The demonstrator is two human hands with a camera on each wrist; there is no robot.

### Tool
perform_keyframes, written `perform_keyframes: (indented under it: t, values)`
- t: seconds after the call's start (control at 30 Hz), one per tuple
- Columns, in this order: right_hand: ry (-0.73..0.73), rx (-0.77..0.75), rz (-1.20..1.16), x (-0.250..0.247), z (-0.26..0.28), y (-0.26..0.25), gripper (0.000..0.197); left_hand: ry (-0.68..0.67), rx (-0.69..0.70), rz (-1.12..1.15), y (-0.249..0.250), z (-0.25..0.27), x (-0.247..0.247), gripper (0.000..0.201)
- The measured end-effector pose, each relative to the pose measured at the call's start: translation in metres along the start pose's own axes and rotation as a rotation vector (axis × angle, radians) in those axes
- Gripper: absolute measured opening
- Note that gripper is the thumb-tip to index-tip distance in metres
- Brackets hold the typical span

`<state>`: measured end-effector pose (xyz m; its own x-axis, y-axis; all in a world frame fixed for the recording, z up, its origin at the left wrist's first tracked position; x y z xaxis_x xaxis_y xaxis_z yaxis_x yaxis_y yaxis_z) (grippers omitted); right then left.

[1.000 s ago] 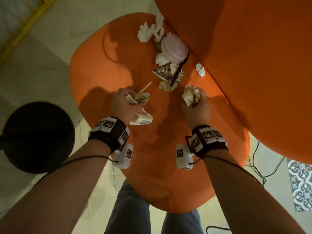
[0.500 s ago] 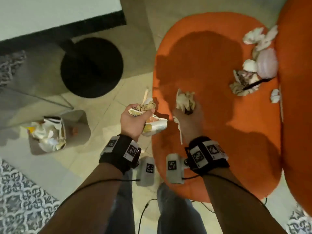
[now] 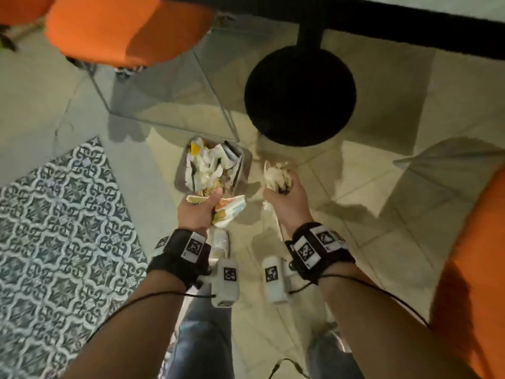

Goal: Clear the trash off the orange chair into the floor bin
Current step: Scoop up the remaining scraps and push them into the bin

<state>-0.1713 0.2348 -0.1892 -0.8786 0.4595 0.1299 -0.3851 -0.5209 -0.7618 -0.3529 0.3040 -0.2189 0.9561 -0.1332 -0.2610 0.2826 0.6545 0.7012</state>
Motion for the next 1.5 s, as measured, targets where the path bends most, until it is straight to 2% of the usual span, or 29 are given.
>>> perform_keyframes:
  t: [0.1,0.2,0.3,0.37,0.43,0.47,0.53,0.57,0.63,0.73,0.87,0.93,0.97,1.0,1.03,1.1,1.17,1.2,1.3,1.4,1.5]
  values:
    - [-0.007,0.072,0.067,0.064,-0.046,0.003,0.051,0.092,-0.083,-0.12,0.005,-0.059,-0.053,0.038]
    - [0.017,0.153,0.103,0.105,-0.096,0.015,0.051,0.125,-0.117,-0.24,0.015,-0.111,-0.082,0.038]
    - [0.076,0.242,0.178,0.124,-0.138,0.032,0.048,0.053,-0.253,-0.203,0.023,-0.15,-0.092,0.037]
    - [0.093,0.304,0.232,0.13,-0.16,0.041,0.052,-0.046,-0.218,-0.601,0.017,-0.165,-0.088,0.039]
    - [0.081,0.367,0.297,0.134,-0.177,0.049,0.059,-0.112,-0.183,-0.698,0.015,-0.18,-0.079,0.039]
    - [0.079,0.395,0.334,0.135,-0.184,0.052,0.061,-0.108,-0.22,-0.661,0.015,-0.185,-0.075,0.039]
    - [0.083,0.432,0.379,0.136,-0.195,0.058,0.058,-0.159,-0.308,-0.346,0.011,-0.194,-0.065,0.037]
    - [0.082,0.446,0.395,0.136,-0.2,0.061,0.057,-0.175,-0.331,-0.265,0.007,-0.197,-0.062,0.037]
    - [0.077,0.46,0.433,0.139,-0.208,0.067,0.058,-0.151,-0.295,-0.229,0.005,-0.209,-0.057,0.037]
    - [0.067,0.441,0.529,0.147,-0.221,0.075,0.061,-0.198,-0.291,-0.273,0.003,-0.221,-0.052,0.037]
    - [0.094,0.336,0.646,0.154,-0.228,0.086,0.061,-0.262,-0.424,-0.249,-0.006,-0.233,-0.05,0.04]
    - [0.102,0.272,0.654,0.156,-0.231,0.09,0.062,-0.202,-0.522,-0.225,-0.013,-0.244,-0.051,0.04]
    - [0.104,0.249,0.671,0.156,-0.232,0.093,0.062,-0.275,-0.404,-0.459,-0.013,-0.244,-0.05,0.041]
    - [0.108,0.233,0.692,0.157,-0.234,0.096,0.063,-0.313,-0.338,-0.573,-0.012,-0.245,-0.048,0.042]
    - [0.114,0.224,0.714,0.158,-0.235,0.097,0.065,-0.318,-0.32,-0.588,-0.013,-0.248,-0.045,0.044]
    - [0.141,0.205,0.736,0.161,-0.238,0.099,0.065,-0.328,-0.38,-0.456,-0.021,-0.251,-0.045,0.051]
    - [0.184,0.205,0.723,0.162,-0.236,0.099,0.065,-0.304,-0.464,-0.136,-0.023,-0.247,-0.047,0.052]
    - [0.203,0.213,0.696,0.161,-0.235,0.098,0.066,-0.309,-0.458,-0.047,-0.022,-0.243,-0.049,0.051]
    - [0.235,0.273,0.566,0.159,-0.226,0.09,0.07,-0.334,-0.441,0.024,-0.015,-0.234,-0.054,0.043]
    - [0.233,0.319,0.5,0.159,-0.217,0.075,0.075,-0.272,-0.512,0.178,-0.006,-0.221,-0.059,0.019]
    - [0.217,0.35,0.431,0.159,-0.211,0.062,0.075,-0.216,-0.51,0.246,-0.004,-0.212,-0.061,0.02]
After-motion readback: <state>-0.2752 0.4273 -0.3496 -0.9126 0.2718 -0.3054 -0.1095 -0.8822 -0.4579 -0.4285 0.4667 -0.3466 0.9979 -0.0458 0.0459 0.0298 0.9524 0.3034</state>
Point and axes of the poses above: each hand's wrist, its own z-axis away from the middle knuckle, its own x-axis out of the palm, y = z × x, the point moved 3 cm from there along -z, towards the middle knuckle, and after that the axes turned 8 degrees about -y, right-handed, at the moved point
